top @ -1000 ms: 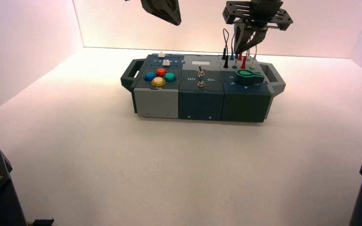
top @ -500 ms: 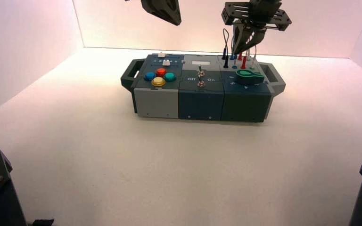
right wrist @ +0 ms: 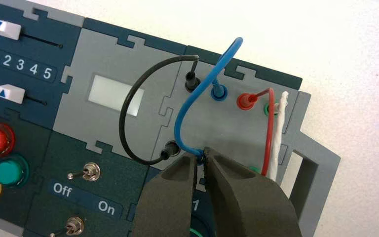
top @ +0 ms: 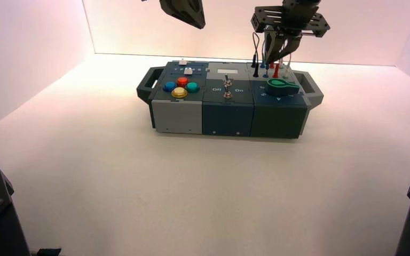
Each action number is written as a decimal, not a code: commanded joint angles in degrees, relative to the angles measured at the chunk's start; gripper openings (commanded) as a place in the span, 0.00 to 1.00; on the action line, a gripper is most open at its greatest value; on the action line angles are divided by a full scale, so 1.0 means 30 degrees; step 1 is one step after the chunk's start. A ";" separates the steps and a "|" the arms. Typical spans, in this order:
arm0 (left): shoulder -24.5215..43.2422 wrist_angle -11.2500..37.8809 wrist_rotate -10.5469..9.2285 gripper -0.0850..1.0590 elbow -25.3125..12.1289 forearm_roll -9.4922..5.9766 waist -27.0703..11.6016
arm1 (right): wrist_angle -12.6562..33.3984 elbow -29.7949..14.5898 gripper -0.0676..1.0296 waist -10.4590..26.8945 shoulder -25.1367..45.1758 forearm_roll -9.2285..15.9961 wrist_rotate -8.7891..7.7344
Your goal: Insert the blue wire.
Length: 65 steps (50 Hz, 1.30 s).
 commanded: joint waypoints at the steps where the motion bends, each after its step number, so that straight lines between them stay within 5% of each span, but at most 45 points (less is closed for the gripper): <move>1: -0.0615 -0.0088 0.0146 0.05 -0.0176 -0.0088 -0.0029 | -0.0205 -0.0176 0.04 0.0088 -0.0205 -0.0029 0.0059; 65: -0.0645 -0.0088 0.0146 0.05 -0.0176 -0.0088 -0.0029 | -0.0234 -0.0410 0.04 0.0293 -0.0791 0.0088 0.0146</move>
